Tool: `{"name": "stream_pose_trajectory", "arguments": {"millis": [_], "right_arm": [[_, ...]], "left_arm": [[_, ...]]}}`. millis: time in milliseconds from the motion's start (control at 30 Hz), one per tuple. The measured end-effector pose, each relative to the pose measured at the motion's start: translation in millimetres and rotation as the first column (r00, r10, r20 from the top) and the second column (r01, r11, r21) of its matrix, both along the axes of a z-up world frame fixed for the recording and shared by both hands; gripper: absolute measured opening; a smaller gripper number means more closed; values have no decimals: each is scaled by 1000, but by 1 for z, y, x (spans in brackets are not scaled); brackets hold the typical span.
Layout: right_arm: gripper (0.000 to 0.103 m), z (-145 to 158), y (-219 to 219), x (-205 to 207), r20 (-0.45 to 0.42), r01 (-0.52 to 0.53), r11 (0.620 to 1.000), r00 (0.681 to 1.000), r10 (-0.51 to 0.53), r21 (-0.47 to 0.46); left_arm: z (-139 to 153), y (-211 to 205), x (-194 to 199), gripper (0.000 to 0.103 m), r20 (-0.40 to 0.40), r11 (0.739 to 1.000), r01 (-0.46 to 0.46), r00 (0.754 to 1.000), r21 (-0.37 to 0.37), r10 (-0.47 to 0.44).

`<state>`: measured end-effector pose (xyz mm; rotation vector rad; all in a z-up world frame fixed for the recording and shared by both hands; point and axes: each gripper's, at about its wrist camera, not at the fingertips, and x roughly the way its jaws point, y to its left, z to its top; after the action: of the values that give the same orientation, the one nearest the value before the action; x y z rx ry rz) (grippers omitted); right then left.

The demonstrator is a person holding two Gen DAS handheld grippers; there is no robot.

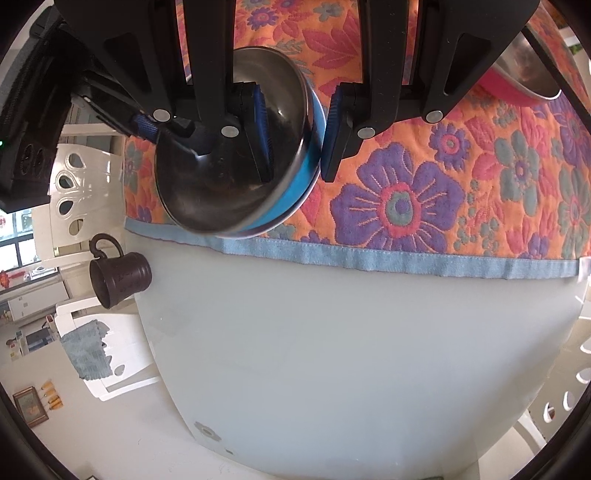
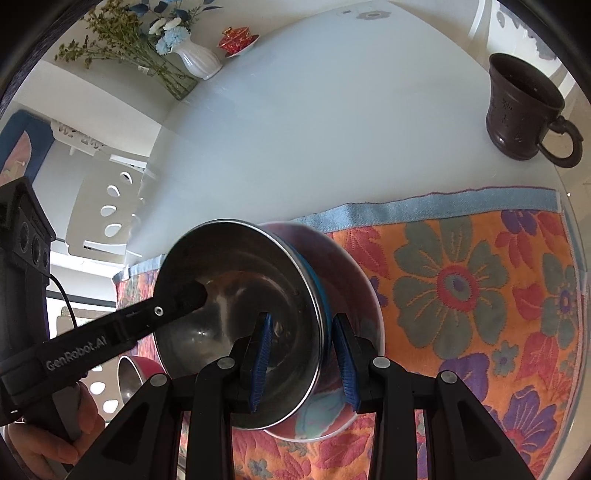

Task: Organize plates and bowls
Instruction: 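Lower the blue steel bowl into the pink ceramic bowl with both grippers, then open both grippers and move them toward the pink steel bowl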

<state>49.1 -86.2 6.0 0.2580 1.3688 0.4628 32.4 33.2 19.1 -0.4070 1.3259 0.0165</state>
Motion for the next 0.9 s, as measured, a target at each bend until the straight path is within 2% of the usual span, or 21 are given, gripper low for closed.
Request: {"name": "stream_pose_trajectory", "arguments": {"millis": [167, 400, 600, 667, 700, 733, 900], "right_arm": [[34, 3, -6, -1, 18, 20, 1000, 1000, -20, -2], [34, 12, -17, -3, 50, 52, 998, 998, -50, -32], [36, 14, -29, -8, 6, 120, 993, 993, -120, 12], [41, 21, -26, -11, 23, 136, 991, 990, -137, 11], [51, 26, -24, -13, 42, 144, 989, 989, -145, 11], [56, 31, -22, -16, 65, 154, 988, 986, -154, 7], [57, 58, 2, -31, 161, 149, 988, 975, -155, 46]], "left_arm": [[-2, -2, 1, 22, 6, 1000, 28, 1000, 1, -28], [0, 6, -6, 23, -1, 998, 38, 999, -41, -38], [17, 20, -22, 25, 22, 999, 22, 1000, -50, -21], [25, 27, -28, 28, 32, 999, 17, 999, -50, -16], [28, 31, -30, 29, 34, 999, 16, 999, -49, -14], [31, 37, -33, 30, 33, 999, 15, 999, -46, -13], [45, 74, -49, 38, 39, 999, -52, 998, -10, 53]]}}
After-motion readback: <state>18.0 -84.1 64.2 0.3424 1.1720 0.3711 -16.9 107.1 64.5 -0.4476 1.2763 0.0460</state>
